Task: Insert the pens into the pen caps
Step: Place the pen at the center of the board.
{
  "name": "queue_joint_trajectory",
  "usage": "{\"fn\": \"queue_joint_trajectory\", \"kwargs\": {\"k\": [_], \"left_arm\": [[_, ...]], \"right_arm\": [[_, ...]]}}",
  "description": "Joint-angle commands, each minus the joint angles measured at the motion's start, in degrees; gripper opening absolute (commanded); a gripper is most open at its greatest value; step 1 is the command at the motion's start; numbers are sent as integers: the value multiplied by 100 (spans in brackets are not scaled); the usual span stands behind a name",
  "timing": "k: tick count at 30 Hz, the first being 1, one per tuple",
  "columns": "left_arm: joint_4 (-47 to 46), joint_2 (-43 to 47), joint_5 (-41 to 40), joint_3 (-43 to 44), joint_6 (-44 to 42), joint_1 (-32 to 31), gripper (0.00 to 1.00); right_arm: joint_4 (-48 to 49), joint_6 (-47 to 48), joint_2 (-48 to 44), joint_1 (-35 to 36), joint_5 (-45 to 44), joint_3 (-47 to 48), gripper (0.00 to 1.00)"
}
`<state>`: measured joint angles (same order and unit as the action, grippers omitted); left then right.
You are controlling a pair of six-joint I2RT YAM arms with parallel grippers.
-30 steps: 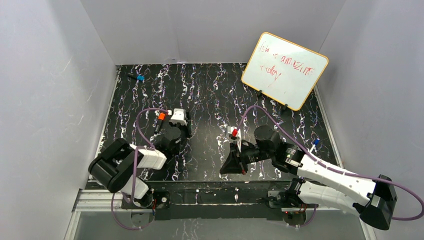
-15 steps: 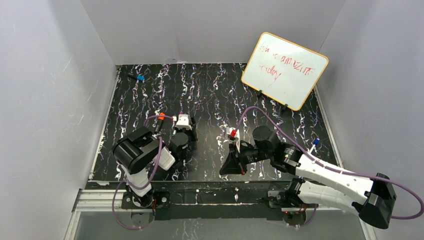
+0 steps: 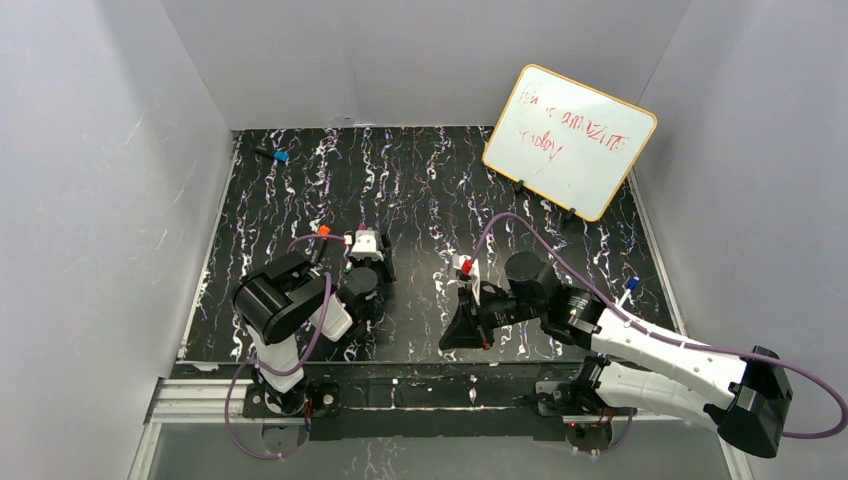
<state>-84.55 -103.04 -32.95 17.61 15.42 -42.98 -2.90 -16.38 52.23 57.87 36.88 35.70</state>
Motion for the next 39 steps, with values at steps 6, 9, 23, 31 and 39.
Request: {"fn": "queue_joint_trajectory", "kwargs": {"k": [6,9,23,31,39], "left_arm": [[647,228,-14,44,128,-27,0],[650,273,180,161,117,-22,0],[791,434,731,155,82,124,0],[448,239,2092,6,1395,915,0],[457,133,2890,289,1947,1055,0]], "right_arm": [[88,46,-112,1,36,-32,1],[64,43,-161,-4,24,-45,1],[33,26,-311,2,20,-109,1],[47,18,-331,4,44,-125,1],[61,3,-309,-4,51,-142,1]]}}
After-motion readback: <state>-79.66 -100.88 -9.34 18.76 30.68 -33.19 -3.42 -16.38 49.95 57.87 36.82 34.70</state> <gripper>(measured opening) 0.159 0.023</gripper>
